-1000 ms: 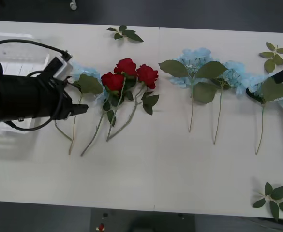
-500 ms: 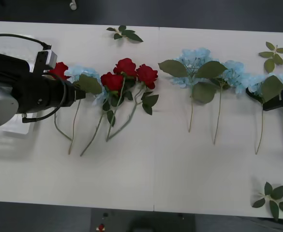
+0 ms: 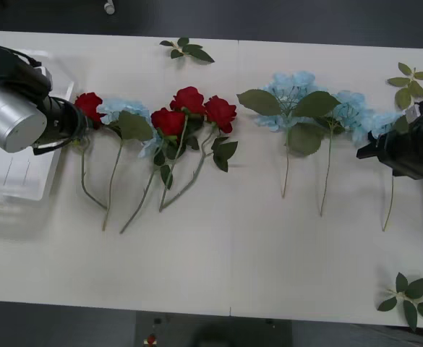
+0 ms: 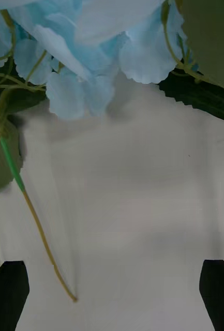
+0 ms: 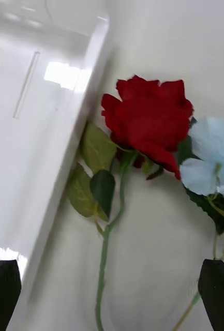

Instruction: Put the red flowers into the right box and the blue flowers into the left box

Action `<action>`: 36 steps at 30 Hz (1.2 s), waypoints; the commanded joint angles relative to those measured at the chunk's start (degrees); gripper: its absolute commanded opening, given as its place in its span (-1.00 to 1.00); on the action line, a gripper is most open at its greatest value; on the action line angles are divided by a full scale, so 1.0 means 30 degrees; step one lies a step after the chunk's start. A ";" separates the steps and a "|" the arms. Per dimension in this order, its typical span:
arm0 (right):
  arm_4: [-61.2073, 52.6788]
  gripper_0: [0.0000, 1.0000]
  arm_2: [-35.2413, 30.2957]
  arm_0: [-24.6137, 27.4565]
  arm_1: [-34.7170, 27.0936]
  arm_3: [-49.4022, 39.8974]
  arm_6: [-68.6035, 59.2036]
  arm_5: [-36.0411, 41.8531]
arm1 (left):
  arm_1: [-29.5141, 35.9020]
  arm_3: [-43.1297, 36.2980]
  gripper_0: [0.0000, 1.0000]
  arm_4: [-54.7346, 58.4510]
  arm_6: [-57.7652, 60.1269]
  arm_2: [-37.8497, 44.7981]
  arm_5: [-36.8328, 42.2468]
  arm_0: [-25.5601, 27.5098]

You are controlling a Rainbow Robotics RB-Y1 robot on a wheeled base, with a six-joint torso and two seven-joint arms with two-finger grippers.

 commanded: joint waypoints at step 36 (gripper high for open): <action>0.1294 0.93 0.1631 -0.0999 0.2597 0.4711 0.0509 -0.1054 | -0.0777 0.5911 1.00 0.1480 -0.3052 -0.5334 -0.5349 -0.3880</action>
